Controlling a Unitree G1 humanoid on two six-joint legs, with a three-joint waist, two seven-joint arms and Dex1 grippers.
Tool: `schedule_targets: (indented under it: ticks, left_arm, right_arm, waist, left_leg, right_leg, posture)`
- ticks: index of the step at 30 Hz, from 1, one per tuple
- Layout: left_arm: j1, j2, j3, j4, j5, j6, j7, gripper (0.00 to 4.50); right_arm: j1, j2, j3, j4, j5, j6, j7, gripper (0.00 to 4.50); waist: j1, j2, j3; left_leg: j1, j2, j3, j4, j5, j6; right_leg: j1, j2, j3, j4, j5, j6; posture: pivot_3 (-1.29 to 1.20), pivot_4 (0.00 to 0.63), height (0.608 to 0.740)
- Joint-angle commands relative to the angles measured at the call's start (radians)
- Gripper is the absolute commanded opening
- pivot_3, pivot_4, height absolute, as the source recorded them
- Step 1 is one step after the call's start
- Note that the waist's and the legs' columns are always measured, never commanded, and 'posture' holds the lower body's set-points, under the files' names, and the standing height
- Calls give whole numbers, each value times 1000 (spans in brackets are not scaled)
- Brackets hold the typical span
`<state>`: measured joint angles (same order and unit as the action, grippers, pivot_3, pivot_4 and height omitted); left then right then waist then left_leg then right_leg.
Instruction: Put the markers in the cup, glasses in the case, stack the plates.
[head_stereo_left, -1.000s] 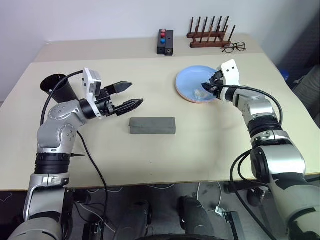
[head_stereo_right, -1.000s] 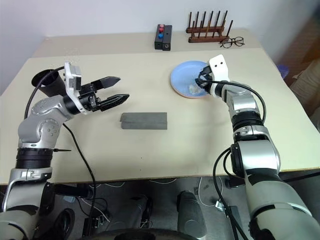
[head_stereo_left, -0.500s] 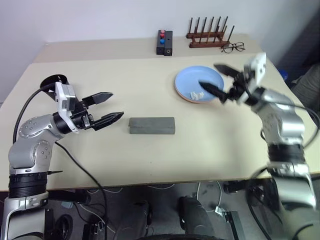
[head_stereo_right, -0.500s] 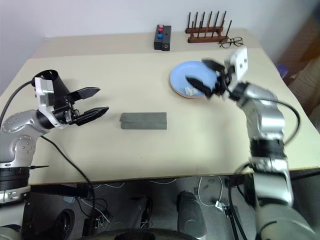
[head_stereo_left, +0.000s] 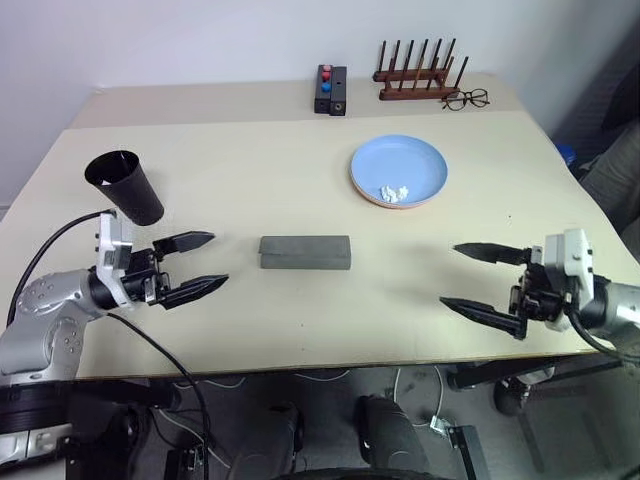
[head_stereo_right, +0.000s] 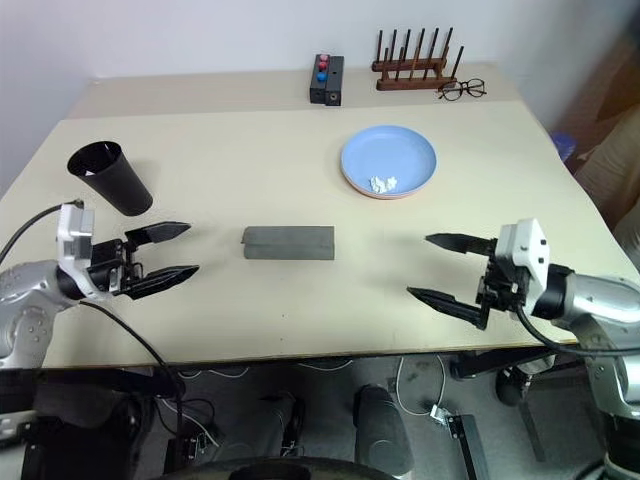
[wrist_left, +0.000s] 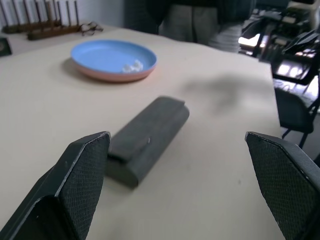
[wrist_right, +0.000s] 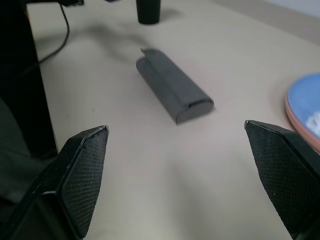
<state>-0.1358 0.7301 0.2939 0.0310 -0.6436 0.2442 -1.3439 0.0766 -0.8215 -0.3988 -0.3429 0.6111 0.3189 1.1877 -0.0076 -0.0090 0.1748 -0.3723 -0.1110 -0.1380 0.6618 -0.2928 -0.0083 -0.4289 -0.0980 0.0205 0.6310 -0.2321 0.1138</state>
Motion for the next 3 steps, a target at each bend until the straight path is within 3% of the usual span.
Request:
schedule_targets:
  ticks: [1, 3]
  left_arm:
    - [31, 38, 29, -3, 2, -47, -64, 4500]
    - [49, 42, 35, 2, 12, -83, -76, 4500]
  right_arm:
    - [21, -9, -60, -9, 29, -42, 33, 4453]
    - [39, -30, -67, -2, 63, -21, 83, 4453]
  waist:
    - [0, 0, 0]
    - [0, 0, 0]
  left_leg:
    - [0, 0, 0, 0, 0, 0]
    - [0, 1, 0, 0, 0, 0]
  right_leg:
    - [0, 0, 0, 0, 0, 0]
    - [0, 0, 0, 0, 0, 0]
  posture:
    - [0, 150, 740]
    - [0, 150, 740]
